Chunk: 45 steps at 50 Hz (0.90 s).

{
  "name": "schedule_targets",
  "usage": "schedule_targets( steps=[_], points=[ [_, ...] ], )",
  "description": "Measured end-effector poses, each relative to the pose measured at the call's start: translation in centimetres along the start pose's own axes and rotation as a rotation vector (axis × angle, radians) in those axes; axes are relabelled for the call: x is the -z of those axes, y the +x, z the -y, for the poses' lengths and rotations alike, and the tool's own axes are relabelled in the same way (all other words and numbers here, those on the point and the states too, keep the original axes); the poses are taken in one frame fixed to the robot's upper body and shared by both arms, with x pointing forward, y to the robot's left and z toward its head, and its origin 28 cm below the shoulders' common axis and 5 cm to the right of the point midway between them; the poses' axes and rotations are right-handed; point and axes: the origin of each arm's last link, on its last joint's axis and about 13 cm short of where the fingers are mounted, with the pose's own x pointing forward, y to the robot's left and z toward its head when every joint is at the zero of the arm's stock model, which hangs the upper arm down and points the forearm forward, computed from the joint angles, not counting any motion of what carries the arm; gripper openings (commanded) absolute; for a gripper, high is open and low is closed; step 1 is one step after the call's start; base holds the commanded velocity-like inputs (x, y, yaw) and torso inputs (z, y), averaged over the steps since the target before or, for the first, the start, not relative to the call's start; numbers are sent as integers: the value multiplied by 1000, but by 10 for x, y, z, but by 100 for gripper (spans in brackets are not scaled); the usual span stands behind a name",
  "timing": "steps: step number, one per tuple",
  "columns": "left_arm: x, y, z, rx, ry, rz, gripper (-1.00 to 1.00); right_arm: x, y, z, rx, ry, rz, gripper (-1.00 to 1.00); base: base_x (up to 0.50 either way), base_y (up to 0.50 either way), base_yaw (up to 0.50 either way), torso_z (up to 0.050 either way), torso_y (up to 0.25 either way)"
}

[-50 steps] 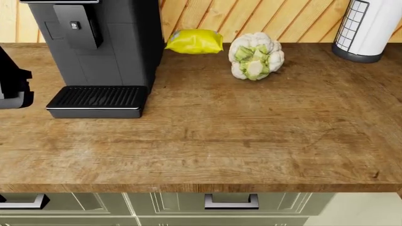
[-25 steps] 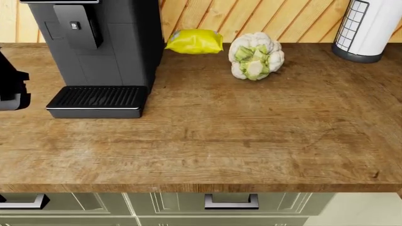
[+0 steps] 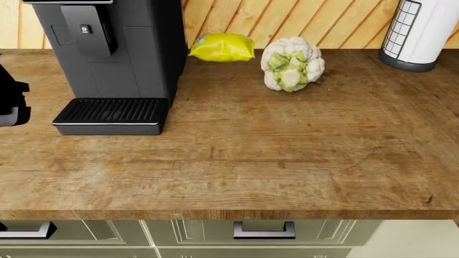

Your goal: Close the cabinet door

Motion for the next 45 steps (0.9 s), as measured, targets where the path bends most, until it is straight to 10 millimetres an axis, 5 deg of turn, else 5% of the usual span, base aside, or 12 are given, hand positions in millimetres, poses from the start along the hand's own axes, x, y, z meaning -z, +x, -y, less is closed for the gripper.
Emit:
schedule_targets(
  steps=[17, 32, 45],
  points=[
    [2, -3, -4, -17, -2, -3, 100, 26, 21, -31, -664, 82, -334, 100, 3, 1, 3, 2, 0],
    [4, -7, -9, -34, -7, -10, 100, 24, 39, -53, -820, 24, -288, 100, 0, 0, 0, 1, 0],
    [5, -11, -11, -47, -14, -19, 100, 42, 65, -69, -871, -42, -305, 100, 0, 0, 0, 1, 0]
  ],
)
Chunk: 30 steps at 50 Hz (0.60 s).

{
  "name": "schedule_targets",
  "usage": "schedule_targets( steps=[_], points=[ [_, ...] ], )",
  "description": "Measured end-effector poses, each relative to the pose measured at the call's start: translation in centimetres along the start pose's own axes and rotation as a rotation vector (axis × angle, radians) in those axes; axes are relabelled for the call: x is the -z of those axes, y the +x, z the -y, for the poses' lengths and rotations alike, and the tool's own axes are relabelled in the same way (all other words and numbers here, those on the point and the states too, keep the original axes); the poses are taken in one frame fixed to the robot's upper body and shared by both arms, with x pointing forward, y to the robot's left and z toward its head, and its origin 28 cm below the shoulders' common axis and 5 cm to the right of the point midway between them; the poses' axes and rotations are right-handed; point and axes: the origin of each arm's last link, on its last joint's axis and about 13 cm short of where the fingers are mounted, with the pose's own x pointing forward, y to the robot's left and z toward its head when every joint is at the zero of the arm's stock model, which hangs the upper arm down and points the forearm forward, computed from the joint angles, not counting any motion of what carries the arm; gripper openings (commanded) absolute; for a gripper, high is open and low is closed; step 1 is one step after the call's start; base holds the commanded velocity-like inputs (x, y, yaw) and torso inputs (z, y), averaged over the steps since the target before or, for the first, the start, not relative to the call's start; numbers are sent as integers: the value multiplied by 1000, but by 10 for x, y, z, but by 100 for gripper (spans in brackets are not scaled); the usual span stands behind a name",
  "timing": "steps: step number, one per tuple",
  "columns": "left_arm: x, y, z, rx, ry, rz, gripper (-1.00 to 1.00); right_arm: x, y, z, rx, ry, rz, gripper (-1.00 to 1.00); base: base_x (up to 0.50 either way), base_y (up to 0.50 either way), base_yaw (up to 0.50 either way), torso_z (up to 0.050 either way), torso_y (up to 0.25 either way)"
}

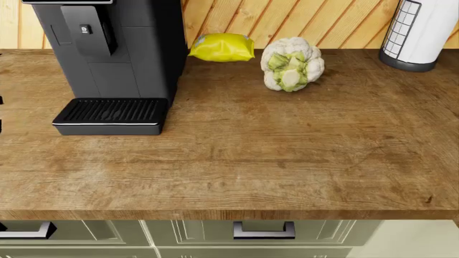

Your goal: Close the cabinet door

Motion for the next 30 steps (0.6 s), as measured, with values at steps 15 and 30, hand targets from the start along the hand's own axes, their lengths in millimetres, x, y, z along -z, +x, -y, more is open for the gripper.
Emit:
schedule_targets(
  steps=[15, 30],
  points=[
    [0, 0, -3, -22, 2, -14, 100, 20, 21, 9, -31, 26, -59, 100, 0, 0, 0, 46, -52],
    [-1, 1, -4, -28, 8, -16, 100, 29, 26, 12, -39, 33, -94, 100, 0, 0, 0, 50, -57]
  ],
)
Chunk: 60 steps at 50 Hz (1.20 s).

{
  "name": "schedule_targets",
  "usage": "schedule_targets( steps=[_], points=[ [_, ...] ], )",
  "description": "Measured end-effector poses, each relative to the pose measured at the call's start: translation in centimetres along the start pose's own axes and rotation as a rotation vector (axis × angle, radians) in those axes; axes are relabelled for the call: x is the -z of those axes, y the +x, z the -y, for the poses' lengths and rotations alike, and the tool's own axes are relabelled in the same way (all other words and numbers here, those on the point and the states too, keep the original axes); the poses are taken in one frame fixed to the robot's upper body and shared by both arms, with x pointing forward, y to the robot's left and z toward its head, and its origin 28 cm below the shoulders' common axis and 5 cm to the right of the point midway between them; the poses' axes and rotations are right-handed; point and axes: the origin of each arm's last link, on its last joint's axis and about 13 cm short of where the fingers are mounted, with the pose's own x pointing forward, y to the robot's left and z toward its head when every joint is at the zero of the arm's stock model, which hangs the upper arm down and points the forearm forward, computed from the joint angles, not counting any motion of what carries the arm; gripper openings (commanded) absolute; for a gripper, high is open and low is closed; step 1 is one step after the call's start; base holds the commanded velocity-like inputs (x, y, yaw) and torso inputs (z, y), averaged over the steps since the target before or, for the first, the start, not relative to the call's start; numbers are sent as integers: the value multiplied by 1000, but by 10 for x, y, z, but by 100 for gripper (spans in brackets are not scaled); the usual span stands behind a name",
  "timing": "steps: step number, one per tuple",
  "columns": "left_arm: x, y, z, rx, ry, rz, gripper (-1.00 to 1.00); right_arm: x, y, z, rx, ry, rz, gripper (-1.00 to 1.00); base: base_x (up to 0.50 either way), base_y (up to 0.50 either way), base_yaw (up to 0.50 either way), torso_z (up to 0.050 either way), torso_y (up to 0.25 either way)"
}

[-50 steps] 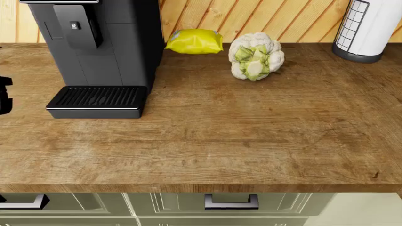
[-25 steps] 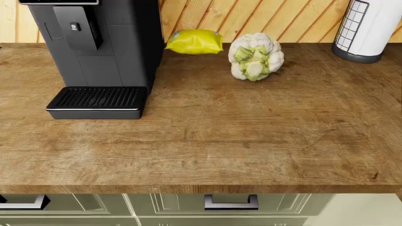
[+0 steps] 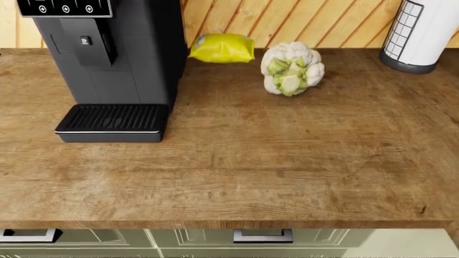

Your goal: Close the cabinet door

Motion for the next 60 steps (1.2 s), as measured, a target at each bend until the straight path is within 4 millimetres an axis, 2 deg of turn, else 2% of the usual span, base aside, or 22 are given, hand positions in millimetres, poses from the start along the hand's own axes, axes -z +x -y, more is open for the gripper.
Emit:
schedule_targets(
  steps=[33, 49, 60],
  points=[
    [1, 0, -2, -3, 9, -10, 100, -16, 2, -7, -28, -31, 49, 100, 0, 0, 0, 50, -57],
    [0, -1, -3, -8, 6, -12, 100, -17, 28, -5, 6, -85, 42, 100, 0, 0, 0, 50, -57],
    [0, 0, -3, -13, 4, -11, 100, -3, 43, 7, 79, -158, 3, 100, 0, 0, 0, 50, -56]
  ],
)
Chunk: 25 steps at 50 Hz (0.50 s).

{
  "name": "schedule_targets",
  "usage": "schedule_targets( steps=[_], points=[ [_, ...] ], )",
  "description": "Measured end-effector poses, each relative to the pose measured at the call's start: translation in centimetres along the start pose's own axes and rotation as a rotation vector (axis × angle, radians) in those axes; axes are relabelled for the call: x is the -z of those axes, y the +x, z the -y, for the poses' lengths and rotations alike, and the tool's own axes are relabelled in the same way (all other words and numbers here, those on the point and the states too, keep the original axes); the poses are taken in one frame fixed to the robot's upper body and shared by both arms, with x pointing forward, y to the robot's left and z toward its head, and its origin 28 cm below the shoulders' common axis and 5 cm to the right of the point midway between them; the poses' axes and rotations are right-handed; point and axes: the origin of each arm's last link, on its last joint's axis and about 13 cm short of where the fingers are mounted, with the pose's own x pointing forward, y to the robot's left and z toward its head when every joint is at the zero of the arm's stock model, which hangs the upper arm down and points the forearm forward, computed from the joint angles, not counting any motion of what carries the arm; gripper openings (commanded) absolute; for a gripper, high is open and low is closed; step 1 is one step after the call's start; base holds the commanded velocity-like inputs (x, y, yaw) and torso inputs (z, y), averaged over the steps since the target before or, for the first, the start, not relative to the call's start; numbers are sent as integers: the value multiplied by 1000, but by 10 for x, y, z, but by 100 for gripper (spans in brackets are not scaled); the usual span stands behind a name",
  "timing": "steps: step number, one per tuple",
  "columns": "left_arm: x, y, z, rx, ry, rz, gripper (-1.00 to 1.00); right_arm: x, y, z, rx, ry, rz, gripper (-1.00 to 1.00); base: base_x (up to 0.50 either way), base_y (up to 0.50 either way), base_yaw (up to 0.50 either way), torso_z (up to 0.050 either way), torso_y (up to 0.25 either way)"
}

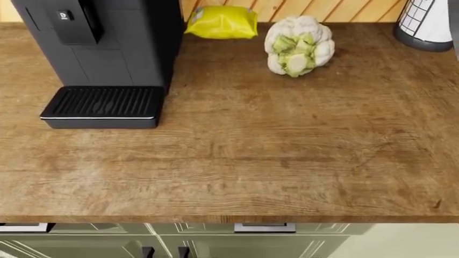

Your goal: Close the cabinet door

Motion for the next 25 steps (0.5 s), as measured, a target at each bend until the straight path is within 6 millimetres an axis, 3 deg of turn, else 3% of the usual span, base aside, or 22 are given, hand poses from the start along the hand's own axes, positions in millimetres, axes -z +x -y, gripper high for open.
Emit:
schedule_targets(
  steps=[4, 25],
  points=[
    [0, 0, 0, -2, 0, 0, 100, 8, 2, 6, 35, -27, -25, 100, 0, 0, 0, 50, -56],
    [1, -1, 0, -11, 3, -3, 100, 8, -1, 1, 49, -243, 57, 100, 0, 0, 0, 50, -57]
  ],
)
